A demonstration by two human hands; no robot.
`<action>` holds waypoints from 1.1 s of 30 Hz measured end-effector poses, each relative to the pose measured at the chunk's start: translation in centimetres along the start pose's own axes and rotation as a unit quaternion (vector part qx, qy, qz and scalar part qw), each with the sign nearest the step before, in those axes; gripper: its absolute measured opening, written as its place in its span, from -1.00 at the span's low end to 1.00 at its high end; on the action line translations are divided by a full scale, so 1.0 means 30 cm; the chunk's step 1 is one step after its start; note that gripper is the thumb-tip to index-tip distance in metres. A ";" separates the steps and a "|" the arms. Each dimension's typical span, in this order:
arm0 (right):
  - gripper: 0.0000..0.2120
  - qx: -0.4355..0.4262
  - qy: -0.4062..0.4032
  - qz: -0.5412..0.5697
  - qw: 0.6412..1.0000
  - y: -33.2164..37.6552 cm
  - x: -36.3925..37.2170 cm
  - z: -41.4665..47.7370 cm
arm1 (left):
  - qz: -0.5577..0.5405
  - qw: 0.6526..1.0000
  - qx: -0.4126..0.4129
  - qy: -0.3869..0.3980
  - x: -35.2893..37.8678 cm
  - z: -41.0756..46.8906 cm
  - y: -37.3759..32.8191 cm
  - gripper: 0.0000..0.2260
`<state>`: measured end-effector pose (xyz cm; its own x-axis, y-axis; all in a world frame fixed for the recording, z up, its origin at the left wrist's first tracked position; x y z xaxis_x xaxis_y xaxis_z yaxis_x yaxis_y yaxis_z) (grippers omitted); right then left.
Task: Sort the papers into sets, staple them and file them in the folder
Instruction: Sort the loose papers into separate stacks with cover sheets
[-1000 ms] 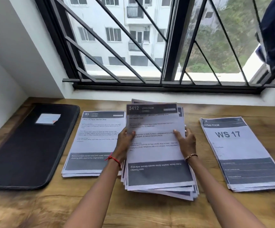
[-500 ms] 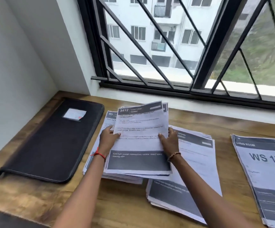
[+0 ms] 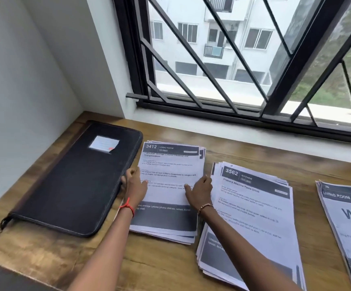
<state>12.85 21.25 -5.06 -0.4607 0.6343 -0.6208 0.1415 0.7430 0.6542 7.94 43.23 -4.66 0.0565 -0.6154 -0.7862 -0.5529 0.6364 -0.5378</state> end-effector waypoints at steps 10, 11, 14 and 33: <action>-0.46 -0.025 0.010 -0.016 1.000 -0.002 -0.009 -0.004 | 0.010 0.999 0.005 -0.042 0.007 -0.023 -0.060 -0.47; -0.54 -0.039 -0.017 0.009 0.999 -0.009 -0.040 -0.012 | 0.010 0.998 0.025 -0.051 0.015 -0.034 -0.092 -0.47; -0.68 -0.047 -0.108 0.048 0.992 -0.068 -0.163 -0.049 | -0.002 0.992 0.115 -0.049 0.073 -0.079 -0.222 -0.55; -0.48 0.216 -0.282 0.027 0.934 -0.651 -0.456 -0.360 | 0.056 0.973 0.188 0.119 0.475 -0.303 -0.492 -0.64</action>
<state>6.94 -4.23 -4.68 0.0744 0.5945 -0.8006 0.5479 0.6465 0.5309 9.35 20.83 -5.14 -0.2054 -0.5940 -0.7778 -0.1977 0.8035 -0.5615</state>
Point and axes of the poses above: each hand's wrist, its own z-axis towards the middle knuckle, its own x-axis out of the palm, y = z × x, the point moved 8 cm from there along z, towards the middle knuckle, and after that the axes turned 11 degrees about y, right-handed, at the moved point
